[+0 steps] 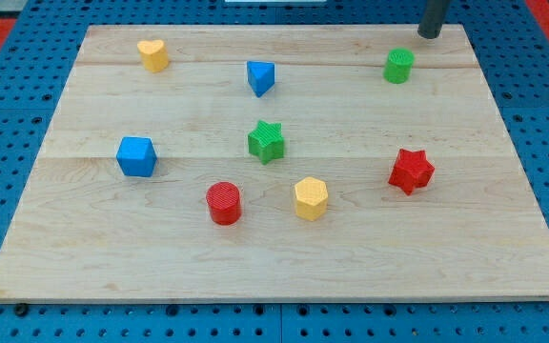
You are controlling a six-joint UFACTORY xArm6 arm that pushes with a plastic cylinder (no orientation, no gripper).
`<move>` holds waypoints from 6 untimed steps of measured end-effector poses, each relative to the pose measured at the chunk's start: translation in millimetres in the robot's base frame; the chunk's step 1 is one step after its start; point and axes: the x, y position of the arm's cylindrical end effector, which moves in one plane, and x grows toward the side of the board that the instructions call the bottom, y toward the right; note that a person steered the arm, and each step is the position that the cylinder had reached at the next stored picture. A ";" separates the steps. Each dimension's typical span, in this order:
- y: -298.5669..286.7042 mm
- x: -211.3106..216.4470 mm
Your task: Move the green circle slightly down
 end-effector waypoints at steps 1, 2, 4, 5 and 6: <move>-19.4 10.7; -43.0 43.7; -93.0 102.2; -106.0 115.6; -105.5 112.7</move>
